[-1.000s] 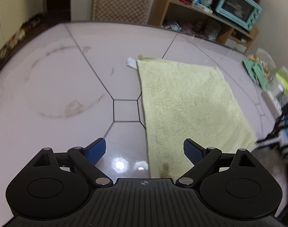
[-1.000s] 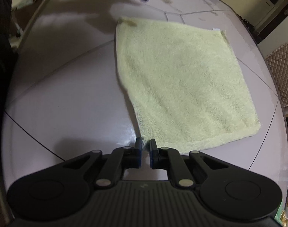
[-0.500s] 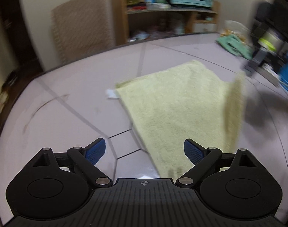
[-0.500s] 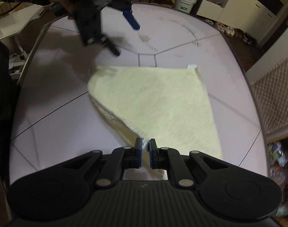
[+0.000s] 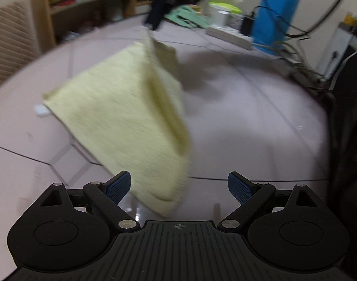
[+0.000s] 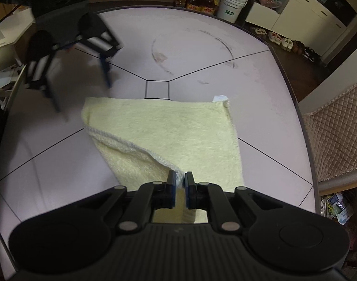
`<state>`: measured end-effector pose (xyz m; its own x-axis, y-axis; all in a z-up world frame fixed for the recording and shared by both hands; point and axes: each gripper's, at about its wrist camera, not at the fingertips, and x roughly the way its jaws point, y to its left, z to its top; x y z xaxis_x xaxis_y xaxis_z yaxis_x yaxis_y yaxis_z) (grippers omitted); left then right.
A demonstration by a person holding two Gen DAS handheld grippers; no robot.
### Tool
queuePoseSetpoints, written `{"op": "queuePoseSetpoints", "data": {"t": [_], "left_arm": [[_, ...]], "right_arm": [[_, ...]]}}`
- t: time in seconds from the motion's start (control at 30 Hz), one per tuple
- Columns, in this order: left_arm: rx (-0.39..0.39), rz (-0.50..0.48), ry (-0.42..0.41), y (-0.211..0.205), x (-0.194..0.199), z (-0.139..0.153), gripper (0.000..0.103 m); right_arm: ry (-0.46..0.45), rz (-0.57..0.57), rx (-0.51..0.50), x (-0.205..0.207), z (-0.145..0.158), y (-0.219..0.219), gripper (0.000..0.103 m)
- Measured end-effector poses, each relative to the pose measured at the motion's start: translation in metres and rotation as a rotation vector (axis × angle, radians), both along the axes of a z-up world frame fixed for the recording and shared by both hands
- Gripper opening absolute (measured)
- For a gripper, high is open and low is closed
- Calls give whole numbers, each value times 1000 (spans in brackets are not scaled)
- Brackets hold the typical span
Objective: Fold towel
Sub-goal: 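Carry the held corner diagonally over onto the opposite corner with the right gripper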
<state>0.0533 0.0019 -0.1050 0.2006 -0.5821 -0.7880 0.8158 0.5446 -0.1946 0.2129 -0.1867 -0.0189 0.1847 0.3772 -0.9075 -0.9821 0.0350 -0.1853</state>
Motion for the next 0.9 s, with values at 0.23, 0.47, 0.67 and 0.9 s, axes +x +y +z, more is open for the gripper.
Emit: {"op": "queuePoseSetpoints", "data": {"t": [0.23, 0.47, 0.67, 0.9], "left_arm": [[-21, -22, 115, -1, -5, -19, 94], [-41, -20, 118, -1, -6, -22, 94], [-104, 29, 164, 7, 2, -24, 94], [-148, 68, 176, 15, 2, -24, 94]], "right_arm": [[-6, -24, 9, 17, 2, 7, 8], [-20, 12, 4, 31, 0, 25, 7], [-22, 66, -11, 45, -6, 45, 7], [3, 132, -40, 67, -19, 76, 7]]}}
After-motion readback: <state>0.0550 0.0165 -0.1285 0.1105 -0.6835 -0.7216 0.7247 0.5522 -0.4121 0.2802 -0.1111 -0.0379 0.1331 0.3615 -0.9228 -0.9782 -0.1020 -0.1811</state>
